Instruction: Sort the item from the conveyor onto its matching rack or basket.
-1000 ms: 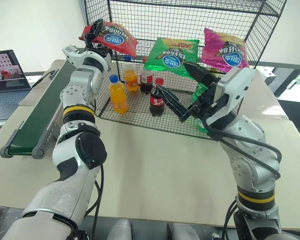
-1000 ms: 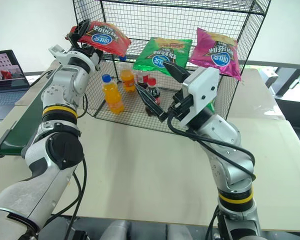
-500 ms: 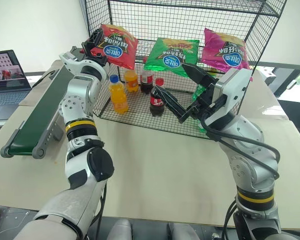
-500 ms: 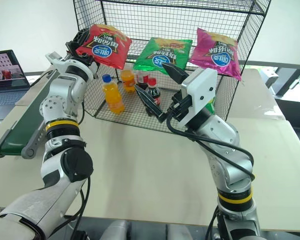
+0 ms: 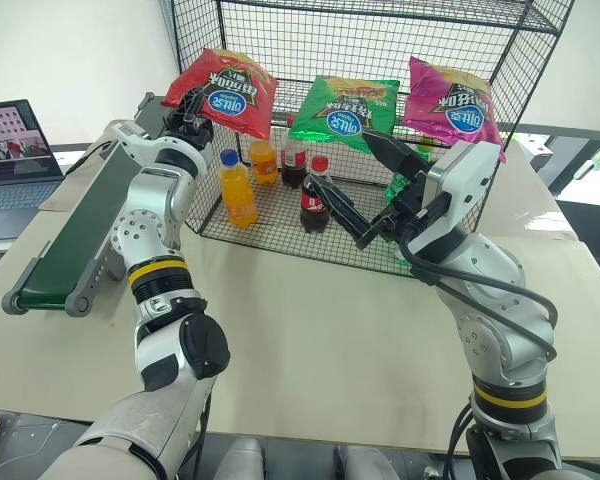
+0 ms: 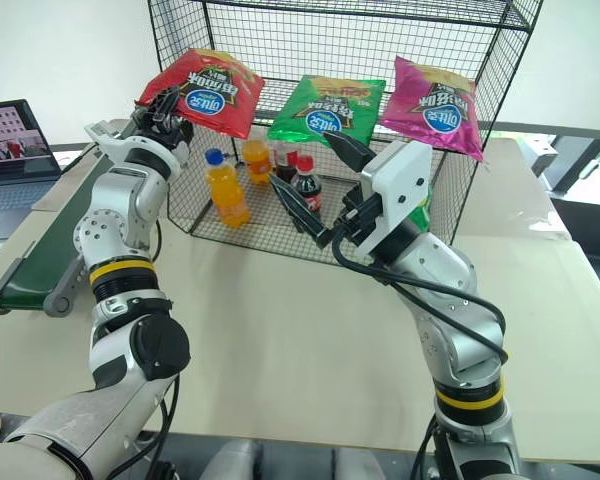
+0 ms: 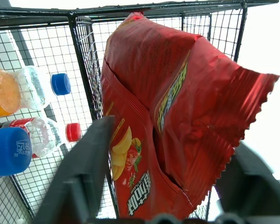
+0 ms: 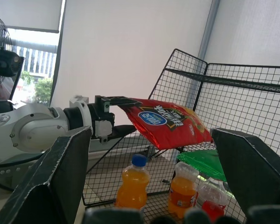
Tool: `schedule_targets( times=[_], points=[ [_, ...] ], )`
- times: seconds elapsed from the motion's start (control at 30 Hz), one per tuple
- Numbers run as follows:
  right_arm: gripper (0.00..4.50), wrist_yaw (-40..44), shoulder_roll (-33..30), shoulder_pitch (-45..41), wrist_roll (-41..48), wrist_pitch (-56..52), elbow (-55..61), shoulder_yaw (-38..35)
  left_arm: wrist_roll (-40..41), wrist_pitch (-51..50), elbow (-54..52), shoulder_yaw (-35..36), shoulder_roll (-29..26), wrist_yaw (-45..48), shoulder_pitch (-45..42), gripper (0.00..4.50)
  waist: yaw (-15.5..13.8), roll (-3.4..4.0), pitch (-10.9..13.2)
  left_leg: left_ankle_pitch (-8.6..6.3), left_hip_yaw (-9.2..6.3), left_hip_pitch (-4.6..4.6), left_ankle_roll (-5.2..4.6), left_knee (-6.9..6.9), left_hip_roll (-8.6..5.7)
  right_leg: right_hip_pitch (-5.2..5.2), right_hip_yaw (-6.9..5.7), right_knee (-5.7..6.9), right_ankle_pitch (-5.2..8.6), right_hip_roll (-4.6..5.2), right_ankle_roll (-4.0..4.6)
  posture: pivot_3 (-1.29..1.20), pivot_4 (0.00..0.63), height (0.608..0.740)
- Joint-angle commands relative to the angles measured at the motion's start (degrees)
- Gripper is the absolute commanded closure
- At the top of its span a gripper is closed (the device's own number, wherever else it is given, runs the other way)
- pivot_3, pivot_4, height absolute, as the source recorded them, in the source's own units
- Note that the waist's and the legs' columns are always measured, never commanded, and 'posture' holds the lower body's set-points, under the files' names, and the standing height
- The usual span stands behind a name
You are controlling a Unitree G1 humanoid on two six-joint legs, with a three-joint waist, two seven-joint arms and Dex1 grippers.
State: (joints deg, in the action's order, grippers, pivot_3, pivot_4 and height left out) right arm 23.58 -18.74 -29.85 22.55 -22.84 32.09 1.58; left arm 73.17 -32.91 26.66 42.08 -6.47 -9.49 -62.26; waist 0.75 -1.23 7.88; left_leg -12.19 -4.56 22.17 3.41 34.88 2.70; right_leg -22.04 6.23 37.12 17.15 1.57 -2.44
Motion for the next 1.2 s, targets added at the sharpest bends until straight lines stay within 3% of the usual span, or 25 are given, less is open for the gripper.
schedule_targets(
  times=[0.03, 0.13, 0.53, 0.97, 1.2],
  points=[
    [0.00, -0.3, 0.1, -0.2, -0.2, 1.2, 1.9, -0.5, 0.6, -0.4, -2.7, -1.6, -0.7, 0.4, -0.9, 3.36, 0.0, 0.00, 0.0, 0.00, 0.00, 0.00, 0.00, 0.00, 0.00, 0.00, 0.00, 0.00, 0.00, 0.00, 0.00, 0.00, 0.150, 0.740],
    [0.00, -0.4, 0.1, 0.1, -0.2, 1.1, 2.2, -0.4, 0.1, -1.4, -1.9, -2.6, -1.4, 1.7, -1.0, 4.49, 0.0, 0.00, 0.0, 0.00, 0.00, 0.00, 0.00, 0.00, 0.00, 0.00, 0.00, 0.00, 0.00, 0.00, 0.00, 0.00, 0.150, 0.740],
    [0.00, -0.9, 0.2, 0.5, -0.8, 1.1, 2.4, -0.6, -0.2, -6.7, 13.1, -3.2, -4.4, 8.3, -9.4, 4.49, 0.0, 0.00, 0.0, 0.01, -0.01, 0.02, -0.01, 0.01, -0.01, 0.00, -0.05, 0.00, 0.00, 0.00, 0.00, 0.00, 0.150, 0.740],
    [0.00, -1.1, 0.2, 0.6, -1.1, 0.9, 2.5, -0.4, -10.7, 5.8, 34.3, -0.9, -13.2, 18.4, -18.5, 4.49, 0.3, 0.01, 0.0, 0.03, -0.02, -0.03, -0.02, -0.05, -0.01, -0.02, -0.08, 0.01, 0.00, -0.01, 0.00, 0.00, 0.150, 0.740],
    [0.00, -0.8, 0.2, 0.4, -0.9, 0.9, 2.4, -0.3, -14.6, 7.7, 39.8, -0.3, -14.7, 20.6, -21.4, 4.49, 0.2, 0.01, 0.0, 0.03, -0.02, 0.00, -0.03, -0.03, -0.01, -0.02, -0.12, 0.01, 0.00, 0.01, 0.00, 0.00, 0.150, 0.740]
  ],
)
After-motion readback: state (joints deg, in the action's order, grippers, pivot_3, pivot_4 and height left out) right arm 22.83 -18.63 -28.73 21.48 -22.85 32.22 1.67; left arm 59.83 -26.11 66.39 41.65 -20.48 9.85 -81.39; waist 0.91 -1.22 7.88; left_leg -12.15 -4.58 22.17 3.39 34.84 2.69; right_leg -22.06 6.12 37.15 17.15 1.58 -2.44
